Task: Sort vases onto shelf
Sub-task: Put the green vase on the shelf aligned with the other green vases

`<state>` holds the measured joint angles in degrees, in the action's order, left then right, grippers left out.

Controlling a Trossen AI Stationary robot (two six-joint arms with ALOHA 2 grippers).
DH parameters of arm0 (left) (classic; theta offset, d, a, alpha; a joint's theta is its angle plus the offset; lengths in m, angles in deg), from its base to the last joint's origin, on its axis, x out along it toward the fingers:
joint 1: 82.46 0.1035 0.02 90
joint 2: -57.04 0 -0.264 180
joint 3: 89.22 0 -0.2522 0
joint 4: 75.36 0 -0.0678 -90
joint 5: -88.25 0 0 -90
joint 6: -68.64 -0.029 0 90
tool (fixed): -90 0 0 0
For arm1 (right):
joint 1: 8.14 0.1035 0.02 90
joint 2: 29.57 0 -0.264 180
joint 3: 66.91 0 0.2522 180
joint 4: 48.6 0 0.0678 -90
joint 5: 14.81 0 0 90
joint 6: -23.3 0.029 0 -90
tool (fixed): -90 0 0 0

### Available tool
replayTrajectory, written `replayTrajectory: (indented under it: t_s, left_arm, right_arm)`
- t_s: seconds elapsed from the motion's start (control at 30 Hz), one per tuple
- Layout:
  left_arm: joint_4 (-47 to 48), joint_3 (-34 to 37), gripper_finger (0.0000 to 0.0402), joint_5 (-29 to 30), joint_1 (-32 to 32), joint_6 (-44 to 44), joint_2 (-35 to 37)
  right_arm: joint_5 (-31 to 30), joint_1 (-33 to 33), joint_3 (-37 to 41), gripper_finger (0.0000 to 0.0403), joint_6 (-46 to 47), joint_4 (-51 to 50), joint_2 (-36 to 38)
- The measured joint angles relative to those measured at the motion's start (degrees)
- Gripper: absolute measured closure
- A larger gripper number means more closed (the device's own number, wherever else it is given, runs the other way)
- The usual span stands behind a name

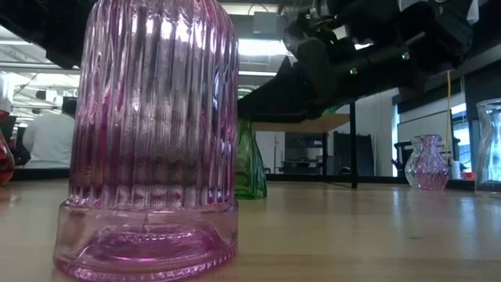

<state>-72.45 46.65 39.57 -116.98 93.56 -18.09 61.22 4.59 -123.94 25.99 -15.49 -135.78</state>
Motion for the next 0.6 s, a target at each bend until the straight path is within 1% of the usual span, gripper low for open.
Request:
replayTrajectory:
  t_s: [0.1,0.2,0.6]
  left_arm:
    - [0.00,0.00,0.0294,0.15,0.00,-0.02,0.00]
    - [0.00,0.00,0.0294,0.16,0.00,-0.02,0.00]
    - [-0.10,0.00,0.0294,0.20,0.00,-0.04,-0.02]
  right_arm:
    - [-0.28,0.00,0.00,0.0148,0.03,0.39,0.09]
    - [-0.53,0.00,0.00,0.0167,0.02,0.74,0.09]
    - [-0.55,0.00,-0.90,0.0306,-1.28,1.50,-1.79]
